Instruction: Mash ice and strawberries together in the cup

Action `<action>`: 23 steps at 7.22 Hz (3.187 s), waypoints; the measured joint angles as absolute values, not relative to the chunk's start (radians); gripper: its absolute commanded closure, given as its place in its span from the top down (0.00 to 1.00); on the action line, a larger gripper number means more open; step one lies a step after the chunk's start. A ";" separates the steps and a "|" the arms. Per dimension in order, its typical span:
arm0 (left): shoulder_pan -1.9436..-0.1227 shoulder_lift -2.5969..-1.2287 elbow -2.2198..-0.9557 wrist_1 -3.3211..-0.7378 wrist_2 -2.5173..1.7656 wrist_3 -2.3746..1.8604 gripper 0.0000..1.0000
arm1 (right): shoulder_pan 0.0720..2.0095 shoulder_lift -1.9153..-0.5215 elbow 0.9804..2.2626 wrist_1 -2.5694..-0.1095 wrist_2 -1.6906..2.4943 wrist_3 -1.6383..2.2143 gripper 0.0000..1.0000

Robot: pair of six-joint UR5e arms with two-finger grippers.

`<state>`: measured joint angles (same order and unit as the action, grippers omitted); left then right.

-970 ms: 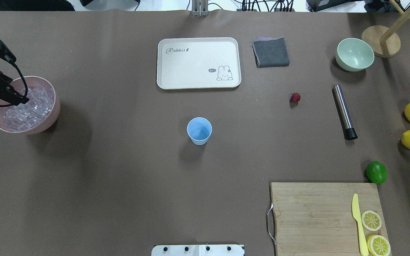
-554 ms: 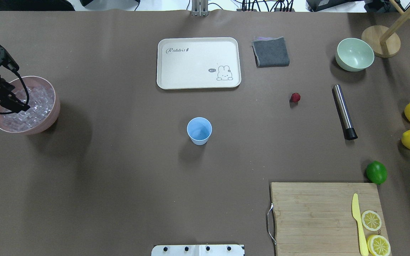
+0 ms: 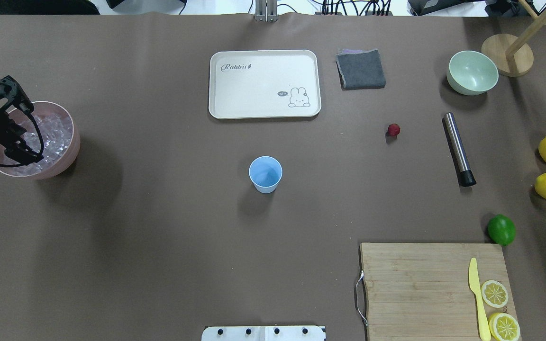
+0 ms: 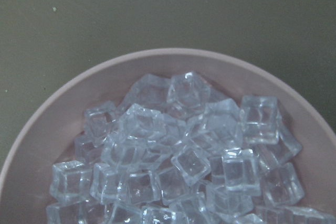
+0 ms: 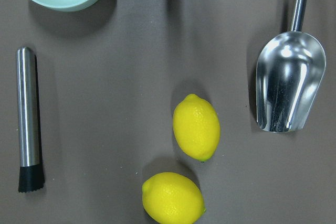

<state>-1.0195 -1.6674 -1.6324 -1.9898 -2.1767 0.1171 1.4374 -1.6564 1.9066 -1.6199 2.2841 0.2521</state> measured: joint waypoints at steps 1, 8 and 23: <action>-1.019 -1.671 -1.612 -1.994 -2.179 0.126 0.85 | 1.437 -1.660 1.910 -1.620 2.284 0.252 1.00; -1.040 -1.686 -1.624 -1.992 -2.186 0.124 0.00 | 1.438 -1.687 1.935 -1.620 2.284 0.252 1.00; -1.045 -1.769 -1.527 -1.996 -2.219 0.010 0.00 | 1.437 -1.698 1.956 -1.618 2.287 0.262 1.00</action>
<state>-1.0447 -1.7694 -1.5269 -1.9962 -2.2187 0.0099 1.4373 -1.6976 1.9565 -1.6184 2.2872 0.2622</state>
